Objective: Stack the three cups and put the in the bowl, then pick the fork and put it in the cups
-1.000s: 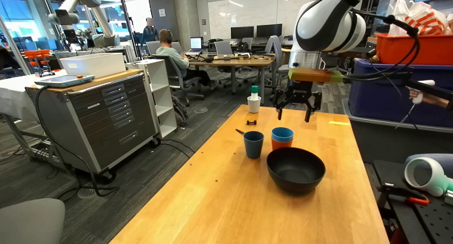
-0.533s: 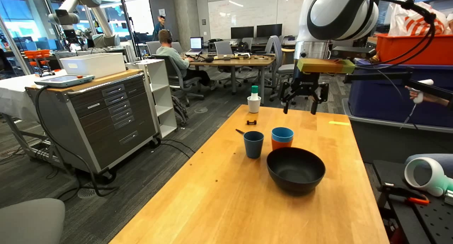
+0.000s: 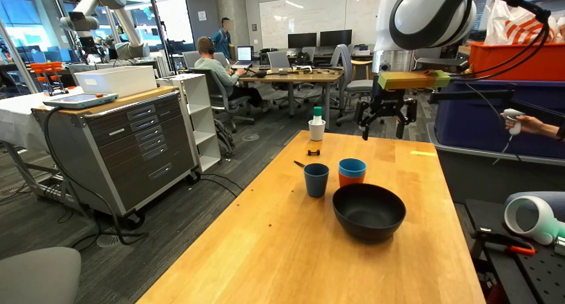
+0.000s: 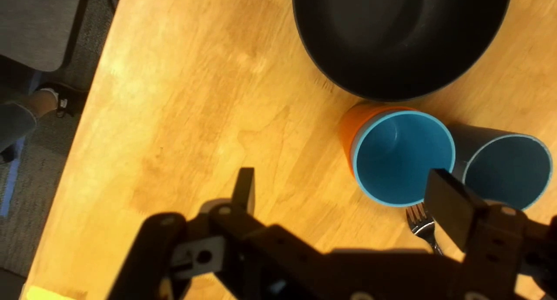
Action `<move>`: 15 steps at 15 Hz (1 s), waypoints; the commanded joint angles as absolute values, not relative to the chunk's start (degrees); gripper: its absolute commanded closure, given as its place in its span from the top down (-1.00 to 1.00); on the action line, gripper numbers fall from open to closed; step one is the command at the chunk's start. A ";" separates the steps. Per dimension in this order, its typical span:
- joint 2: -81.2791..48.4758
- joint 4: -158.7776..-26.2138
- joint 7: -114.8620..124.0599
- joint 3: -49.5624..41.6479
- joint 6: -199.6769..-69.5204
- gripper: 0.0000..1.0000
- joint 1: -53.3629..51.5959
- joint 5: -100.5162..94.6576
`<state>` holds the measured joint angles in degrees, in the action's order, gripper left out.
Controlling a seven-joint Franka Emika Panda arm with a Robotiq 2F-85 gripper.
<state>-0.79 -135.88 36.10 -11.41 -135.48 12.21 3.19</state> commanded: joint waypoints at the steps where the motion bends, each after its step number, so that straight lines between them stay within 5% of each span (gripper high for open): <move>1: -0.89 -136.01 35.94 -12.15 -136.52 1.00 12.41 2.79; 15: -6.98 -139.34 36.44 -12.56 -147.34 1.00 11.29 2.75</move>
